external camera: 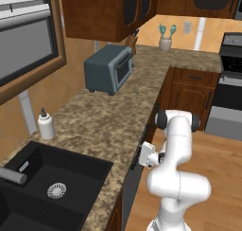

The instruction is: Pick up the cup and bowl from the counter, place them in the dishwasher, and close the dishwasher door.

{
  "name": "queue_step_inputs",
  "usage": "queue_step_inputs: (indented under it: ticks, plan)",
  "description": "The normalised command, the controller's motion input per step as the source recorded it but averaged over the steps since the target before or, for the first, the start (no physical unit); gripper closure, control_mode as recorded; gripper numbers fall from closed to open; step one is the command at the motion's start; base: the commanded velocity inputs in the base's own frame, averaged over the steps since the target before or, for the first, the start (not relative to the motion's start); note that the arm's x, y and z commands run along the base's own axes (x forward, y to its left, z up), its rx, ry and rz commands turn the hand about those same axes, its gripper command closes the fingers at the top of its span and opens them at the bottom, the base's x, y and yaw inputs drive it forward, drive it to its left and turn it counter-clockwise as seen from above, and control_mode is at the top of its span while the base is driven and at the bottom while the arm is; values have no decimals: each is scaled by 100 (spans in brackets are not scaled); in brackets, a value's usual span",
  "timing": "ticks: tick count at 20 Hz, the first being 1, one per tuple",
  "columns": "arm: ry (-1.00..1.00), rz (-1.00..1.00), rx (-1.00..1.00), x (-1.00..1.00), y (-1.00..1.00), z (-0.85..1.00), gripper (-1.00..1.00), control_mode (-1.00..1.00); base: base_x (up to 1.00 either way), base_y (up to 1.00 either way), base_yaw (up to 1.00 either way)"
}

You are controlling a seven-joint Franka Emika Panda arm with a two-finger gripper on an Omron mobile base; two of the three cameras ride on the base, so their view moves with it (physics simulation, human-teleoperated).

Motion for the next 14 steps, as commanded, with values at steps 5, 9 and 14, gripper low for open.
queue_step_inputs:
  ticks: [5, 9, 14]
  plan:
    - [0, -8, 65, 10, 100, -92, -100, -100, 0, 0, 0]
    - [-3, -5, 84, 6, 92, -93, -100, -100, 0, 0, 0]
    - [-2, -5, 23, 70, 100, 6, -100, -100, 0, 0, 0]
